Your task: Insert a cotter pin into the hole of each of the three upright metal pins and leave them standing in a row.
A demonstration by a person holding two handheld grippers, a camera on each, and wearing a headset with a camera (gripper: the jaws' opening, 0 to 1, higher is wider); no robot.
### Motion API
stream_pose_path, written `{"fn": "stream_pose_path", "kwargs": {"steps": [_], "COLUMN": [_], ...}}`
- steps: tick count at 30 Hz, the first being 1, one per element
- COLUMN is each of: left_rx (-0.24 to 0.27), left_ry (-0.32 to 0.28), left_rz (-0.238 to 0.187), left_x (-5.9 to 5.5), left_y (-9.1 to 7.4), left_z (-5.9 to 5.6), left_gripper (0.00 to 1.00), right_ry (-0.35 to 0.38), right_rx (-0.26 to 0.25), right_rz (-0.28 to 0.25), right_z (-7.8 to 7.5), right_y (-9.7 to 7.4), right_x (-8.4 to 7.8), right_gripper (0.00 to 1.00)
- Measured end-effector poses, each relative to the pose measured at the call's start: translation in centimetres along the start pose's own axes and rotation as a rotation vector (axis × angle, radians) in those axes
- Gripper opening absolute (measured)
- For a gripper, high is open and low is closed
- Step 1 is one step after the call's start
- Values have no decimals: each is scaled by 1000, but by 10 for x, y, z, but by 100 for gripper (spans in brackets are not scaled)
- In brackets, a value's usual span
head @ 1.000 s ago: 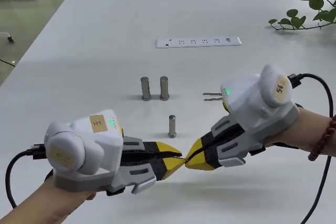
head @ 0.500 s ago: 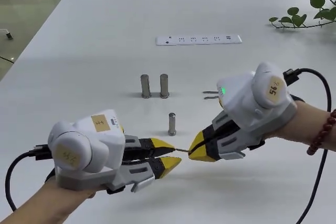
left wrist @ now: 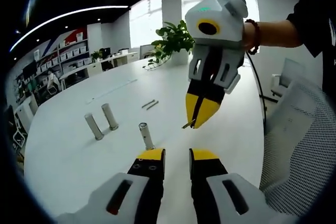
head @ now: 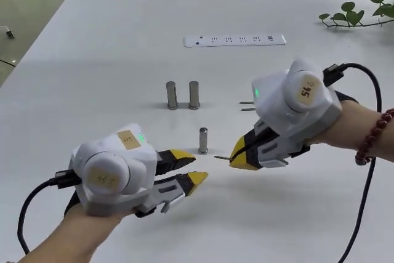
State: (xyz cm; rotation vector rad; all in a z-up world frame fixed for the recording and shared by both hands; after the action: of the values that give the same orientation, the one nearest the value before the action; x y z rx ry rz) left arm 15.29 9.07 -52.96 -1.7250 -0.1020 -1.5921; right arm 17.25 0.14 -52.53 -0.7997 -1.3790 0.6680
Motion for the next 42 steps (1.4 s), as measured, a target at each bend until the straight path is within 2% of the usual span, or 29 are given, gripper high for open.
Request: {"fn": "stream_pose_path", "kwargs": {"steps": [7, 13, 18, 25, 33, 42], "left_rx": [78, 130, 158, 186, 189, 203], "left_ry": [-16, -7, -29, -58, -89, -116], "left_rz": [16, 55, 71, 72, 81, 84], "left_x": [2, -4, -8, -9, -14, -17], "left_y": [12, 19, 26, 37, 50, 56], "left_z": [11, 19, 25, 33, 36, 39], "left_gripper": [16, 17, 18, 17, 16, 14], "right_ry": [41, 91, 111, 123, 130, 152], "right_rx": [-33, -36, -41, -39, -43, -38], "right_rz": [71, 99, 131, 164, 194, 209], "right_z": [-10, -18, -28, -31, -41, -54], "right_y": [2, 3, 4, 6, 7, 12], "right_x": [-6, -4, -7, -8, -5, -1], "right_gripper": [0, 0, 0, 0, 0, 0]}}
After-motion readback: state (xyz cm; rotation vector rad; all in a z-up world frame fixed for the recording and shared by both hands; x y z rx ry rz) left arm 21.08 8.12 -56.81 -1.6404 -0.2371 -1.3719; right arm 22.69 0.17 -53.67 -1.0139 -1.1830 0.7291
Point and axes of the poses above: the centre of the closed fingertips' face, and the gripper's own axes: y roughly forward along the fingers, z roughly to its left, x roughly out of its top, the point moved 4 cm from there along -y, roughly backward along the fingers, and after that the axes turned 4 degrees about y, right-handed, at the moved point
